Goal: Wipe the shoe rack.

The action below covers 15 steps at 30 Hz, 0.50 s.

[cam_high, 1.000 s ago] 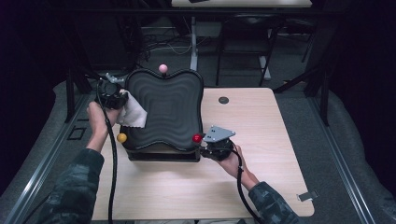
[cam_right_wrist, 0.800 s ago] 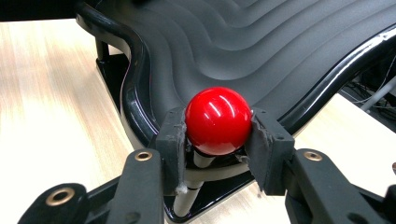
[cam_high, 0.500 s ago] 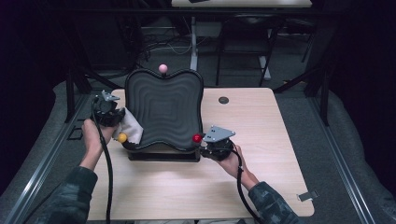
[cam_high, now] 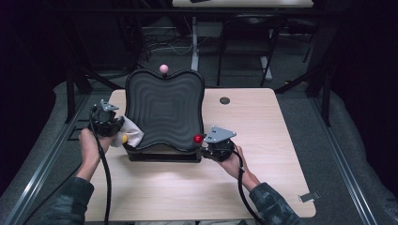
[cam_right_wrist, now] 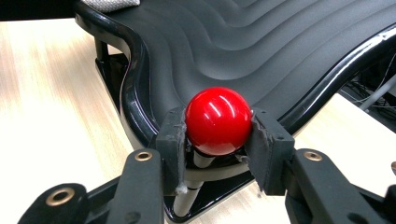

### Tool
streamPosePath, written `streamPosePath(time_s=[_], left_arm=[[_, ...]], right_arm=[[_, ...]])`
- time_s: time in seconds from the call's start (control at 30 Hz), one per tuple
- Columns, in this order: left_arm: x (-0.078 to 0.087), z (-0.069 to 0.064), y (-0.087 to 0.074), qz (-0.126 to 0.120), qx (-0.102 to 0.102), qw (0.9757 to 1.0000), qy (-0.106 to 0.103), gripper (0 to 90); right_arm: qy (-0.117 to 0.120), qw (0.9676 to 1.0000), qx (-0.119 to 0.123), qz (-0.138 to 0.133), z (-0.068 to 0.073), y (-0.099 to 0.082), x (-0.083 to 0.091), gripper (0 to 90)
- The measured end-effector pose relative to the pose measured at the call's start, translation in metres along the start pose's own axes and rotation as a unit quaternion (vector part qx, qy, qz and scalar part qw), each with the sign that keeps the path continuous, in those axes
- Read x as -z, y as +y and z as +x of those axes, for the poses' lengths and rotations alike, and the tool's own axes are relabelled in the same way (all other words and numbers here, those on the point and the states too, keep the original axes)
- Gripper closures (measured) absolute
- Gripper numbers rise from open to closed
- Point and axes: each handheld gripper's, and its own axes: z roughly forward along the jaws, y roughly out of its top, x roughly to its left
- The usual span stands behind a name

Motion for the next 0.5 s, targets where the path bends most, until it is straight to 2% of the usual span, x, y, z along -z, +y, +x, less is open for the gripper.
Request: streamPosePath(time_s=[0.2, 0.5], left_arm=[[-0.006, 0.003, 0.012, -0.006, 0.005, 1.0000, 0.002, 81.8], [-0.017, 0.007, 0.039, -0.005, 0.006, 0.9998, 0.017, 81.7]], right_arm=[[0.001, 1.0000, 0.002, -0.001, -0.001, 0.000, 0.000, 60.2], [0.004, 1.0000, 0.002, -0.003, -0.001, 0.000, 0.000, 60.2]])
